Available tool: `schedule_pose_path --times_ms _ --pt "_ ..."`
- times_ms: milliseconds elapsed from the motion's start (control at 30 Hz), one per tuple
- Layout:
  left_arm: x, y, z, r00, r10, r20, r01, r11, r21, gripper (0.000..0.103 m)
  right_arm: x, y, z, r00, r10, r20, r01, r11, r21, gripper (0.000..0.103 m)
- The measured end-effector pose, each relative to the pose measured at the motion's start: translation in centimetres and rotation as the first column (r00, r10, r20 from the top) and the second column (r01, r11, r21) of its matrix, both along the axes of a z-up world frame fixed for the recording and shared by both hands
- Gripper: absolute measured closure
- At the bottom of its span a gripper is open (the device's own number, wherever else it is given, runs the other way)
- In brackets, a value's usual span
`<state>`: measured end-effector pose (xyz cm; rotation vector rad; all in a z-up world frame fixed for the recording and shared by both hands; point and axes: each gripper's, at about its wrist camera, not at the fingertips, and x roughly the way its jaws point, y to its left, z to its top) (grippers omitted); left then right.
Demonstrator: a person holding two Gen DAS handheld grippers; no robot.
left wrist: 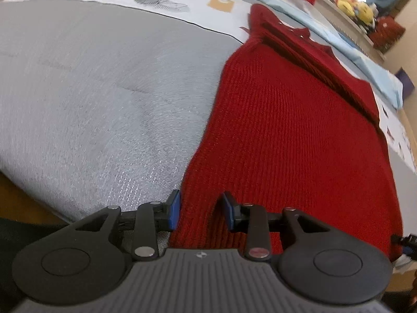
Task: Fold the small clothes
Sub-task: 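Move both open tools down to the sweater hem, then grasp the sweater hem with both tools and lift it toward the collar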
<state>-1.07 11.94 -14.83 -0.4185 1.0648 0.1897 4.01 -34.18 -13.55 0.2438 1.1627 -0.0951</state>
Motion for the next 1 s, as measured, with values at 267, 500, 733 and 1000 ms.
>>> schedule_pose_path --times_ms 267,500,733,1000 --pt "0.0 -0.6 0.8 0.999 -0.024 0.021 0.024 0.999 0.036 0.090 -0.3 0.3 0.5 0.999 0.033 0.032 -0.034 0.998 0.055 0.079" --pt "0.3 0.1 0.2 1.000 -0.008 -0.005 0.008 1.000 0.008 0.081 -0.4 -0.2 0.4 1.000 0.014 0.022 -0.015 0.998 0.061 0.071" --pt "0.3 -0.6 0.9 0.999 -0.025 0.022 0.024 0.998 0.056 0.090 0.0 0.3 0.7 0.999 0.036 0.037 -0.038 0.998 0.043 0.082" --pt "0.6 -1.0 0.2 0.998 -0.065 -0.003 0.066 0.995 0.072 0.082 0.0 -0.3 0.5 0.999 0.023 0.025 -0.024 0.998 0.064 0.076"
